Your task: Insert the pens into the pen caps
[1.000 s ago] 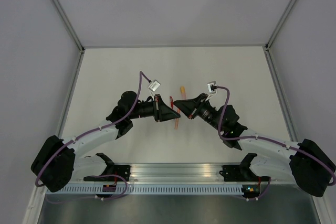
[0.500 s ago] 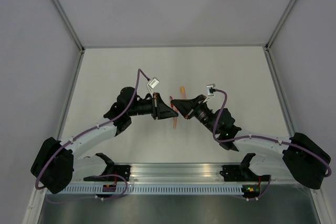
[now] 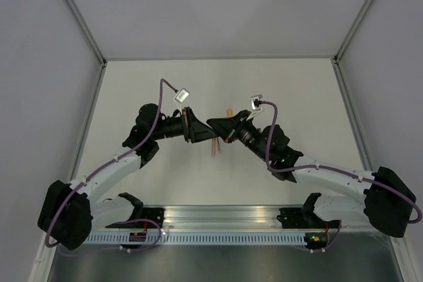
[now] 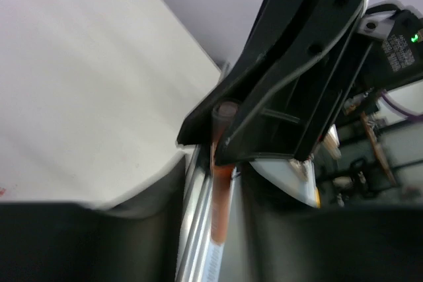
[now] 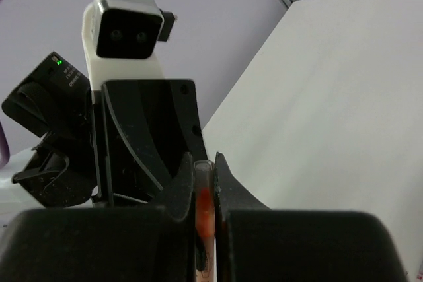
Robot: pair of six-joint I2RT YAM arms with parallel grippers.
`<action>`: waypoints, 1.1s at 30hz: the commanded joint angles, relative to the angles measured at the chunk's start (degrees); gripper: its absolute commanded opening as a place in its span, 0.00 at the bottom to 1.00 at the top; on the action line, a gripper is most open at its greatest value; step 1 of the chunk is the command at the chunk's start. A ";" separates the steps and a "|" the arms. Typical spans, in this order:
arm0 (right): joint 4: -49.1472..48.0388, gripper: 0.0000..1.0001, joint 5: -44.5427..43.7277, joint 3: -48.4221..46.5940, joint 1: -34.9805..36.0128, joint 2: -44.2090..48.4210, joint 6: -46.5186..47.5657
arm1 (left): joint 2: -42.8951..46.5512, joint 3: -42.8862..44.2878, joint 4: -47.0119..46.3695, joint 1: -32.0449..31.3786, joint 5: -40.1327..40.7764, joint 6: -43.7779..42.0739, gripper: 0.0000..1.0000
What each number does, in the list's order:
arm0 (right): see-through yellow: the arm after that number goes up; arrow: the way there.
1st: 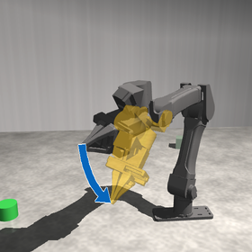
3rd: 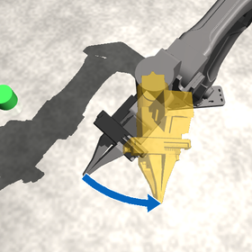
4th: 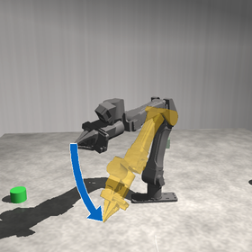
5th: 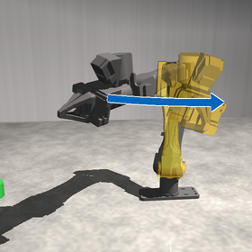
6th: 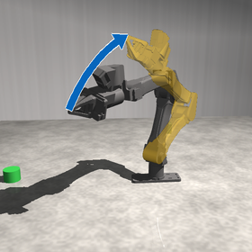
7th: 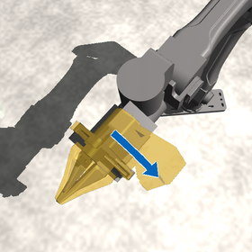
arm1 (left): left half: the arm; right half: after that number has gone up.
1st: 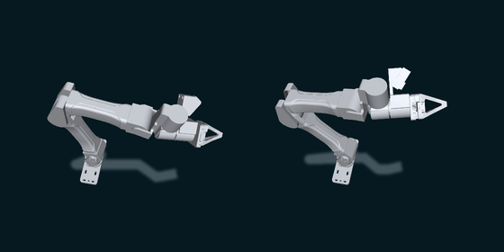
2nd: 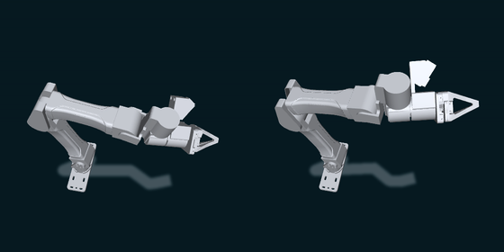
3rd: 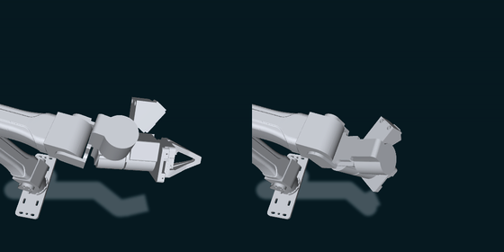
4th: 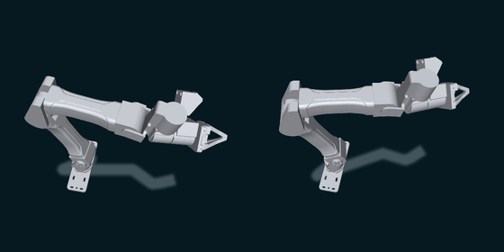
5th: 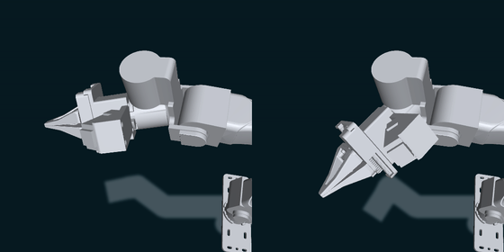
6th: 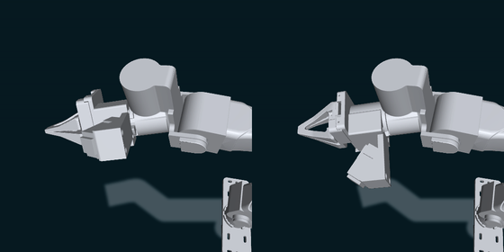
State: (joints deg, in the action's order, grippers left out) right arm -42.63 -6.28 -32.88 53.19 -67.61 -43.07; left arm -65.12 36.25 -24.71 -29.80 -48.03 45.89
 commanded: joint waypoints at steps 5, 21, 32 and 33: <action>25.47 0.00 5.75 -16.13 -6.59 -0.76 5.62 | 3.16 4.27 6.13 2.12 8.12 -5.19 0.71; 39.29 0.06 6.64 -22.48 -15.04 -17.36 13.10 | 1.22 -4.52 14.95 2.20 33.23 -14.60 1.00; 38.15 0.17 4.61 -27.49 -15.04 -34.86 13.89 | 9.83 -6.98 20.49 2.20 46.36 -14.78 1.00; 38.06 0.19 4.35 -27.67 -15.04 -35.48 13.89 | 10.36 -7.16 20.49 2.20 46.53 -14.69 1.00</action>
State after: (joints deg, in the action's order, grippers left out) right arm -3.62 -0.49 -57.23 38.39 -101.78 -30.22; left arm -56.82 29.91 -4.27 -27.70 -5.85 33.04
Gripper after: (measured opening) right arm 0.183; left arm 0.993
